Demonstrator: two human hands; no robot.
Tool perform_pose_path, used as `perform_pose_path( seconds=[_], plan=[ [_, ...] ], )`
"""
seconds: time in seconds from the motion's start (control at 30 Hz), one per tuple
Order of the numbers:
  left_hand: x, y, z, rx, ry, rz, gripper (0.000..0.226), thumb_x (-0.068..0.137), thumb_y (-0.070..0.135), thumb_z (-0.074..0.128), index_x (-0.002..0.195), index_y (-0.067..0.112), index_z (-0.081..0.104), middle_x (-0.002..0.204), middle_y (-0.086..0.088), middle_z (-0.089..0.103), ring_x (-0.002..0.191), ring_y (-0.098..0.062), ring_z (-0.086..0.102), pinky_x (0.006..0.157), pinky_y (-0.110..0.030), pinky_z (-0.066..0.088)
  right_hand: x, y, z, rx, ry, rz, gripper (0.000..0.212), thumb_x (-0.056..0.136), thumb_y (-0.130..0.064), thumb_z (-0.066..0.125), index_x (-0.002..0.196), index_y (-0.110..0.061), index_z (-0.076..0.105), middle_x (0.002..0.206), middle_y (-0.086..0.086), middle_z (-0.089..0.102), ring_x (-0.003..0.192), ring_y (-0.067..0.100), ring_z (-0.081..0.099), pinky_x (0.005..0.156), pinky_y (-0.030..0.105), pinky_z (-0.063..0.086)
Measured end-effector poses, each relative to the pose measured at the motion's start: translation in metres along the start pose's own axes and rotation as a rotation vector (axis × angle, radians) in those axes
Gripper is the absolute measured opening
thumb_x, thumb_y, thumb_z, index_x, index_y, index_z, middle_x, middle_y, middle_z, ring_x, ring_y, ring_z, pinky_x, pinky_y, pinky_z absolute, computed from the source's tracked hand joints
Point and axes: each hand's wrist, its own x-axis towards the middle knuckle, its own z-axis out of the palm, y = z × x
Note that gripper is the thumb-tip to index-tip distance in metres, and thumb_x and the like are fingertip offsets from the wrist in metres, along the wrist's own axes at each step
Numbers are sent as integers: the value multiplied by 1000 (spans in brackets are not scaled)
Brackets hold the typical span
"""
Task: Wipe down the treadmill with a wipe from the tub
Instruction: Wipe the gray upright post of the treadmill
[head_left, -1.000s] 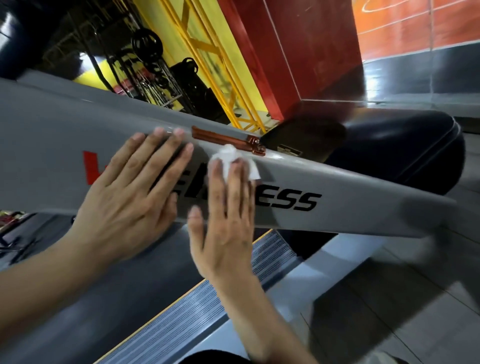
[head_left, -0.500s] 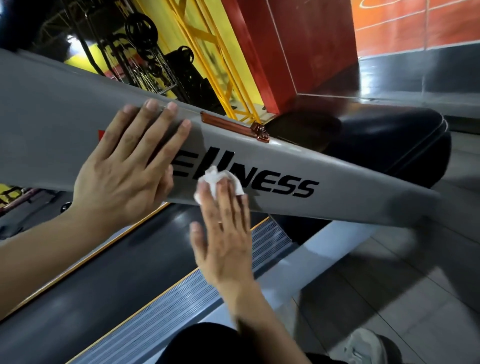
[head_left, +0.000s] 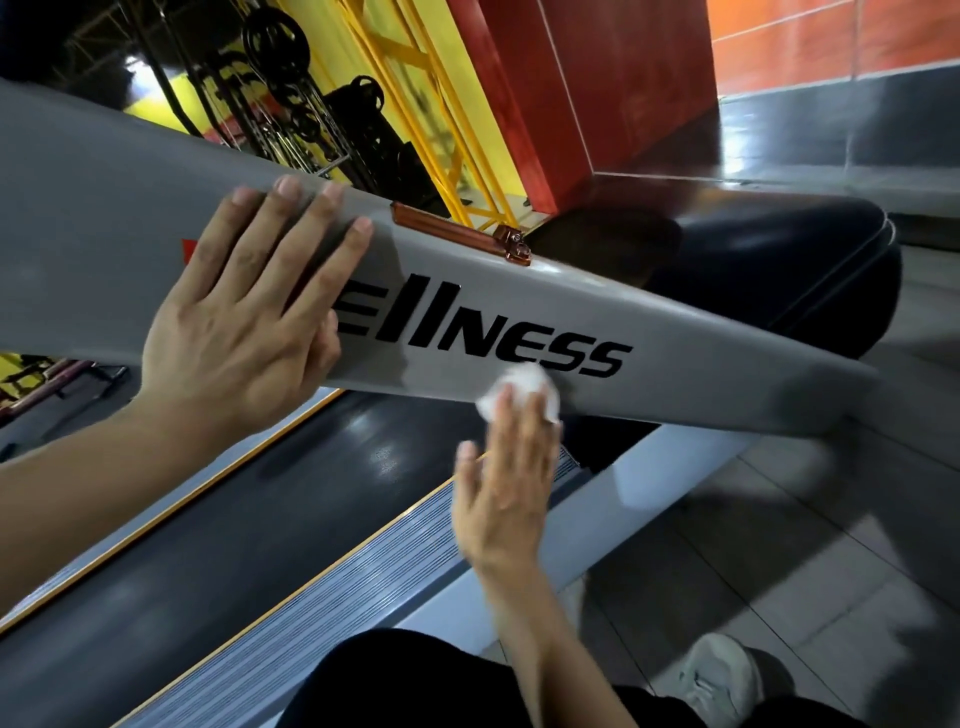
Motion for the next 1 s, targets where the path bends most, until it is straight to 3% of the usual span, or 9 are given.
perform_pose_path(
  seconds=[0.07, 0.13, 0.3, 0.5, 0.63, 0.7, 0.87, 0.93, 1.0],
  plan=[
    [2, 4, -1, -19, 2, -20, 63, 101, 18, 39, 160, 7, 23, 166, -18, 21, 155, -37, 18, 124, -57, 18, 12, 27, -8, 71, 86, 328, 66, 105, -40, 36, 162, -16, 12, 168, 15, 9, 157, 24, 6, 121, 58, 22],
    [6, 15, 1, -59, -8, -2, 64, 99, 17, 40, 160, 6, 23, 167, -18, 20, 155, -36, 17, 124, -57, 18, 28, 21, -15, 145, 104, 423, 68, 104, -42, 32, 162, -15, 9, 169, 13, 3, 157, 23, 2, 121, 56, 21],
    [26, 73, 29, -174, -69, 227, 66, 97, 20, 39, 159, 5, 25, 168, -15, 19, 155, -34, 19, 126, -51, 19, 38, -6, -18, 44, 3, -94, 61, 104, -39, 28, 158, -11, 26, 168, 14, 13, 156, 28, 11, 125, 49, 16],
    [41, 131, 61, -236, -104, 312, 62, 100, 20, 32, 158, -1, 24, 167, -18, 18, 156, -33, 16, 125, -51, 19, 88, 100, -32, 103, 260, 497, 61, 107, -41, 22, 161, -14, 15, 169, 5, 10, 156, 17, 5, 123, 54, 20],
    [53, 160, 69, -279, -122, 305, 66, 96, 22, 31, 156, -5, 25, 166, -22, 19, 155, -37, 18, 125, -51, 17, 88, 69, -36, 82, 109, 33, 55, 107, -24, 34, 159, -8, 23, 168, 10, 15, 156, 25, 9, 126, 50, 16],
    [55, 164, 70, -291, -136, 278, 65, 97, 21, 30, 157, -4, 23, 166, -22, 17, 155, -36, 16, 125, -51, 17, 91, 91, -40, 20, 96, -16, 54, 106, -23, 32, 159, -10, 25, 168, 9, 17, 156, 23, 10, 126, 48, 13],
    [54, 170, 75, -316, -146, 271, 64, 100, 23, 28, 158, -4, 19, 167, -24, 11, 156, -37, 11, 125, -53, 16, 113, 194, -51, 139, 268, 635, 66, 101, -54, 13, 161, -28, 17, 169, -9, 13, 154, 3, 5, 125, 49, 13],
    [57, 184, 80, -340, -140, 264, 67, 98, 21, 36, 157, -5, 21, 166, -25, 12, 156, -37, 12, 126, -53, 14, 112, 167, -47, 250, 272, 535, 62, 103, -51, 19, 160, -28, 21, 168, -6, 16, 155, 9, 9, 125, 49, 16],
    [62, 203, 85, -357, -125, 264, 67, 95, 16, 39, 156, -7, 23, 165, -26, 16, 155, -38, 15, 126, -52, 13, 97, 120, -40, 238, 242, 237, 55, 106, -32, 25, 158, -15, 26, 167, 4, 22, 156, 22, 15, 125, 51, 18]
  ],
)
